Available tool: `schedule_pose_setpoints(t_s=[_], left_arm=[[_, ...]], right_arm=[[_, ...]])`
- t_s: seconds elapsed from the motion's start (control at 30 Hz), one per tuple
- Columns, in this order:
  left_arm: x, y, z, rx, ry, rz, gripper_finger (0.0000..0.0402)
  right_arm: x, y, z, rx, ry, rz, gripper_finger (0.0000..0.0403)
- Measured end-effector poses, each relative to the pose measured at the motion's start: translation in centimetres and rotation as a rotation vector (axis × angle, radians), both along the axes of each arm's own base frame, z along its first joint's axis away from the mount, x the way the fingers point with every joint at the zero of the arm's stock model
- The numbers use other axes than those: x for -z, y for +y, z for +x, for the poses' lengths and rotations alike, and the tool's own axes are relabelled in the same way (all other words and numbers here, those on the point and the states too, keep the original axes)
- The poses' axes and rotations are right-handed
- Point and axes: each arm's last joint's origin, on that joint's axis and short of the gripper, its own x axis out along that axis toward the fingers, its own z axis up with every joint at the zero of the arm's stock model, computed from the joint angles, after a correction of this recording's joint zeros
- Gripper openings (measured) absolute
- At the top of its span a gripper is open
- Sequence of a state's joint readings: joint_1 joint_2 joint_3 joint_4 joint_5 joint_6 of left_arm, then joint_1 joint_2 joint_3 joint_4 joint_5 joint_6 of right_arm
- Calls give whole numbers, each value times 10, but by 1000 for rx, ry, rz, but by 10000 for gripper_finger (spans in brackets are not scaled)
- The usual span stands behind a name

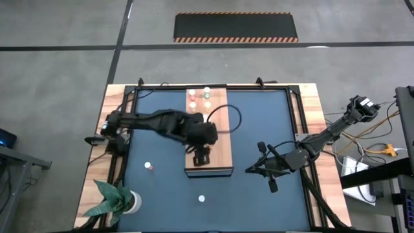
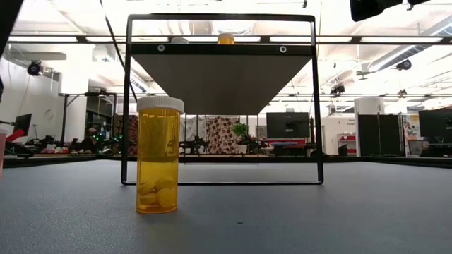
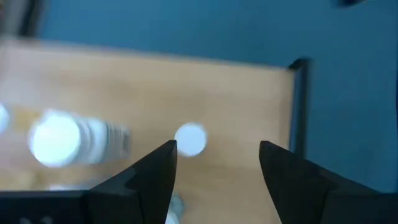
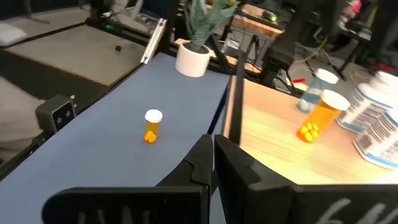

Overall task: Pick and place medicine bottles onto shelf by color
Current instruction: Put the orange pill bottle on the shelf aligned with the blue pill bottle

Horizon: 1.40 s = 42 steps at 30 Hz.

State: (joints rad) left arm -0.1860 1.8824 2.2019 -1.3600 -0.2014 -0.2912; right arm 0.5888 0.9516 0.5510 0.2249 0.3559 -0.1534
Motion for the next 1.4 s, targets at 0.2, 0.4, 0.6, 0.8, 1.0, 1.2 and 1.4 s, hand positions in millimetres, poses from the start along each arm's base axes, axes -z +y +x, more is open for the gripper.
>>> schedule_pose_setpoints(t_s=[0.2,0.4,0.6,0.8,1.0,1.2,1.4], left_arm=[[-14,-56,-15,199,-130,176,212],[0,-115,-30,399,-178,367,212],[25,-139,-50,416,-210,466,212],[41,-132,-81,436,-378,428,212],[60,-109,-111,433,-574,405,212],[78,-90,-136,454,-716,437,212],[92,-73,-157,450,-810,463,212]], right_arm=[[2,-2,2,104,4,33,9],[6,3,9,117,0,90,9],[9,12,25,110,-103,138,9],[17,17,39,119,-162,170,9],[7,16,55,160,-177,231,9],[-14,14,69,195,-175,238,9],[-34,4,85,268,-94,254,9]])
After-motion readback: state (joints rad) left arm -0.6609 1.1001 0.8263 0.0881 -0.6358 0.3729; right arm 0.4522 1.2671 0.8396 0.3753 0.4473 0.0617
